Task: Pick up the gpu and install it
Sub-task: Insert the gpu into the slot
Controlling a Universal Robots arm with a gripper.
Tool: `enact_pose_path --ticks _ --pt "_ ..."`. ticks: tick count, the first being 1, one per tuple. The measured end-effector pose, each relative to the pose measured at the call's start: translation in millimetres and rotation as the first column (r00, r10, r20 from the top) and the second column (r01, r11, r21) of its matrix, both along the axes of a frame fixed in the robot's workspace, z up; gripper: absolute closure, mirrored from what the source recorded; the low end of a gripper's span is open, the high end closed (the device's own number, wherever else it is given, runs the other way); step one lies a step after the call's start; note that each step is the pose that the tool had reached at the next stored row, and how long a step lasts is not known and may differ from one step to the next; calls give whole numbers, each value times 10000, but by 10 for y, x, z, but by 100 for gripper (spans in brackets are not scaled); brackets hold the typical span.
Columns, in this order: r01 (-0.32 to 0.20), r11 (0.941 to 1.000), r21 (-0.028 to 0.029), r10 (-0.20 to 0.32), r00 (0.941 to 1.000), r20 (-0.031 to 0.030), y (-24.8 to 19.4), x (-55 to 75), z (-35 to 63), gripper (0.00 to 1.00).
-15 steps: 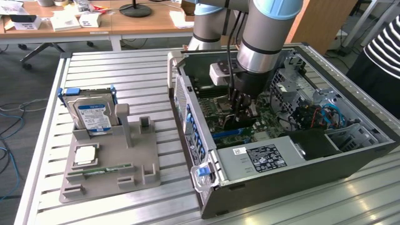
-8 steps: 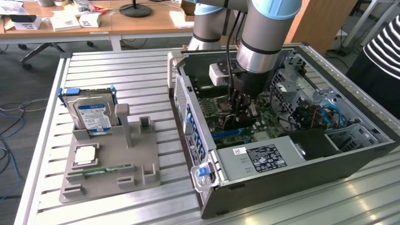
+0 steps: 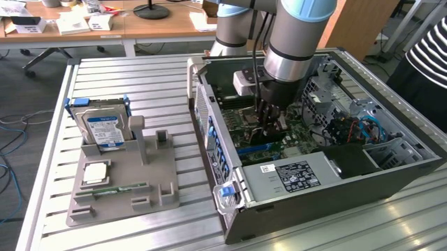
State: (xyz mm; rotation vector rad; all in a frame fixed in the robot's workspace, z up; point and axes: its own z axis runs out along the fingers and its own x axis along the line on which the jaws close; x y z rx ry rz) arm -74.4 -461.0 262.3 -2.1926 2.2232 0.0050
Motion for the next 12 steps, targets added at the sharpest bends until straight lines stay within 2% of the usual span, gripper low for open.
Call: enact_pose_path --ticks 12 --pt "-1 10000 0 1 10000 32 0 -18 -45 73"
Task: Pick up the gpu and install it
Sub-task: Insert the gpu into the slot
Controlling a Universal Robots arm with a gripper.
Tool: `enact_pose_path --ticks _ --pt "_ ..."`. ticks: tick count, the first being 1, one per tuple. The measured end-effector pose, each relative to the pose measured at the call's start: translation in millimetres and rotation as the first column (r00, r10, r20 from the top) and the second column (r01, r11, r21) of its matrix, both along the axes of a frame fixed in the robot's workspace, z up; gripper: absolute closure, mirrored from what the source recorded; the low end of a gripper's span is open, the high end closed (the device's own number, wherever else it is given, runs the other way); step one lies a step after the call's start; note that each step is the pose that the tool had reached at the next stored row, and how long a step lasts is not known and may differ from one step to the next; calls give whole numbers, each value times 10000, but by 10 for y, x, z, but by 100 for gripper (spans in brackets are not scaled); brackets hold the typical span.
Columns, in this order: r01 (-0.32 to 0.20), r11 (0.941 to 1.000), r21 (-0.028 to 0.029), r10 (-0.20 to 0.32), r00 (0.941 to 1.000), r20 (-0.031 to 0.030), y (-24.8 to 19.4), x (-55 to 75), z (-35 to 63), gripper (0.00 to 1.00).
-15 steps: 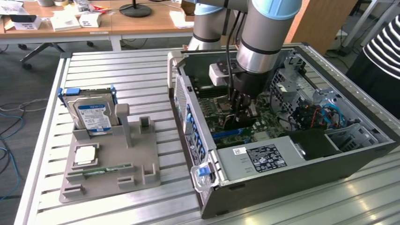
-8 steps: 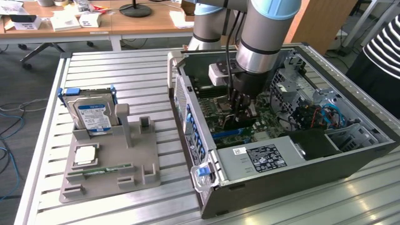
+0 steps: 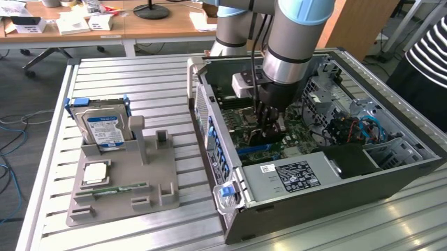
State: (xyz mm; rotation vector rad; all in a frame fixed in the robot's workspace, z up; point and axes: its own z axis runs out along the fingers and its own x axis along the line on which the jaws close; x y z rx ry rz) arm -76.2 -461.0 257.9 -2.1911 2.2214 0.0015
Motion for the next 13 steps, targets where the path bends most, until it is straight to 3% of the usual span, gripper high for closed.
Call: enact_pose_path --ticks 13 --pt "-4 10000 0 4 10000 48 0 -22 -25 73"
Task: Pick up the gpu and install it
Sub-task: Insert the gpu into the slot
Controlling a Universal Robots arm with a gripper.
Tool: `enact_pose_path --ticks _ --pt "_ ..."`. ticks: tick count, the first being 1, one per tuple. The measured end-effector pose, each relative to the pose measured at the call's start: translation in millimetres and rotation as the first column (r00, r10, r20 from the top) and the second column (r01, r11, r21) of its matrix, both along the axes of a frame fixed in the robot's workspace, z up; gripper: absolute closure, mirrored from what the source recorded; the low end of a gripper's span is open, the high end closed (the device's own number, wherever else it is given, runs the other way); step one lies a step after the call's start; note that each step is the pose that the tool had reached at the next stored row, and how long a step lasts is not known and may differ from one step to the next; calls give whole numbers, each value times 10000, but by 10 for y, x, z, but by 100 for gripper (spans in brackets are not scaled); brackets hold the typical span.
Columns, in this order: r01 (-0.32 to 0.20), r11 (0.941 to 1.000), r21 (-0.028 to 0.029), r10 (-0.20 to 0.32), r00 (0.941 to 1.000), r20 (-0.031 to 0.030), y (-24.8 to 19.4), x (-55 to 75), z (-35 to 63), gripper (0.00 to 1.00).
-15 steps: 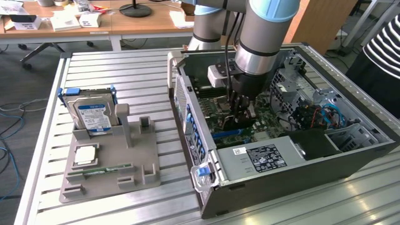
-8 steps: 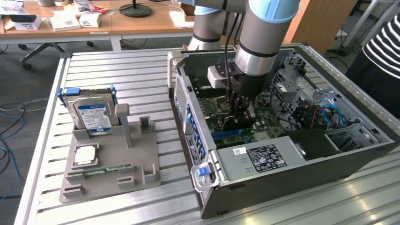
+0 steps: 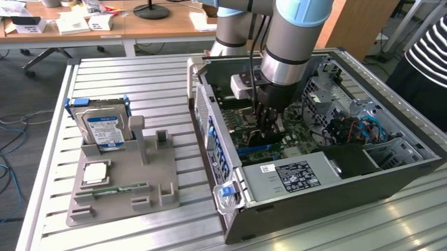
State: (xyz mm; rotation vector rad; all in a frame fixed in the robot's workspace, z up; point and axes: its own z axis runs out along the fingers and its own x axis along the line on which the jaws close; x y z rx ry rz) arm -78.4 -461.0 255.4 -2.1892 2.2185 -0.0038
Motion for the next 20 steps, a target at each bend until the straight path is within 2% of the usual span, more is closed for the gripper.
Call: enact_pose_path --ticks 20 --pt "2 10000 0 -2 10000 46 2 -19 -50 73"
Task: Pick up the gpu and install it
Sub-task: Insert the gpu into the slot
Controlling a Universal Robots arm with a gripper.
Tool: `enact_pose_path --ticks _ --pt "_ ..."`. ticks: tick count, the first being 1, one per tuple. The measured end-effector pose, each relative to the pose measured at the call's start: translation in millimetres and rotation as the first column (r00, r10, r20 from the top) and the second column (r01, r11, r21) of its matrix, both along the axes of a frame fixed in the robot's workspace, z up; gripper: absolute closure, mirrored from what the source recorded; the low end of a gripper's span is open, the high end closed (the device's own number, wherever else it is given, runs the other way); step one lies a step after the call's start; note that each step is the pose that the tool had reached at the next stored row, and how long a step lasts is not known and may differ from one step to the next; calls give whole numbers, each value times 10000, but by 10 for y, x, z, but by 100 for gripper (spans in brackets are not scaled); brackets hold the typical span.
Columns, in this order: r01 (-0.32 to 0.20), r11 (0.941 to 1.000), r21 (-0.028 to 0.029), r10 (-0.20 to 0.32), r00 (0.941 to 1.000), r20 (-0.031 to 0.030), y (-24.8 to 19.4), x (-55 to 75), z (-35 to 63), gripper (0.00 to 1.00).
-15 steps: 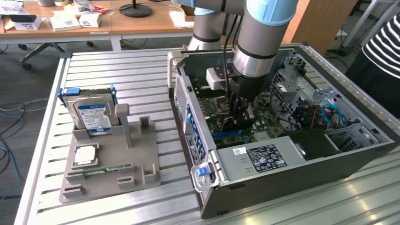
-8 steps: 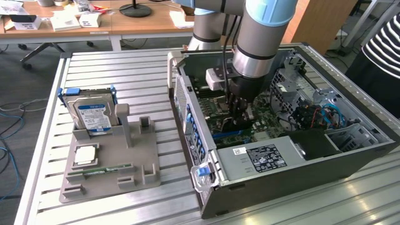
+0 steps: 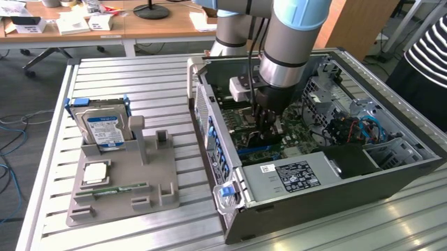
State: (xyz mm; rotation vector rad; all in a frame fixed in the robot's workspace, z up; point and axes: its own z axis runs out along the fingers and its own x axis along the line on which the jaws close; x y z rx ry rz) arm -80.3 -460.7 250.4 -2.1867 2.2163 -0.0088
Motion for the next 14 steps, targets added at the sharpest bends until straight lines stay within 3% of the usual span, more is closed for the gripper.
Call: enact_pose_path --ticks 14 --pt "0 10000 0 0 10000 15 1 -3 -14 73"
